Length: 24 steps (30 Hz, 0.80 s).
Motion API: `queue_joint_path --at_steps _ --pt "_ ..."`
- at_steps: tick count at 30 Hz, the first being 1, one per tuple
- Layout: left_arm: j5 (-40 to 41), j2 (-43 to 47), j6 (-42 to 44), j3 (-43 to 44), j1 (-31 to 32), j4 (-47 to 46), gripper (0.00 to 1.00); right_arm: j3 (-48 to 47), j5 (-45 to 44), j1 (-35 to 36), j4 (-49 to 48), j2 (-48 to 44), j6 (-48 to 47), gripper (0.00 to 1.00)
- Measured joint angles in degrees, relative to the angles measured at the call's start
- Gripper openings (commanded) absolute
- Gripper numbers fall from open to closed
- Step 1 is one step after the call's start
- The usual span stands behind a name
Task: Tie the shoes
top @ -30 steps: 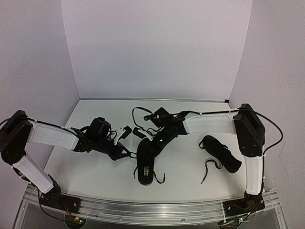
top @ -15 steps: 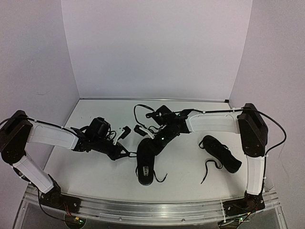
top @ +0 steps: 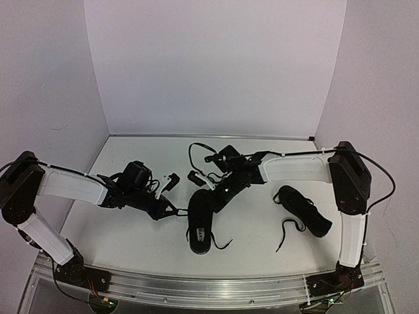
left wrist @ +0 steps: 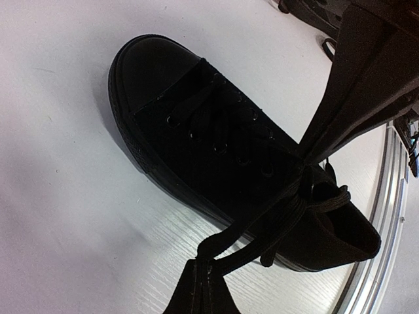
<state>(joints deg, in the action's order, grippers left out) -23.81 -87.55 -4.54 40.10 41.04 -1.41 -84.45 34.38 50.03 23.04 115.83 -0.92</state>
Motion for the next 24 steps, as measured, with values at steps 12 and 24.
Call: queue_joint_path --at_steps 12,24 --pt "-0.02 0.0 0.0 0.0 0.0 0.02 0.0 2.5 2.5 -1.89 -2.92 -2.14 3.57 0.13" --pt "-0.04 0.0 0.0 0.0 0.0 0.0 0.0 1.65 2.74 -1.87 -1.47 -1.68 3.23 0.3"
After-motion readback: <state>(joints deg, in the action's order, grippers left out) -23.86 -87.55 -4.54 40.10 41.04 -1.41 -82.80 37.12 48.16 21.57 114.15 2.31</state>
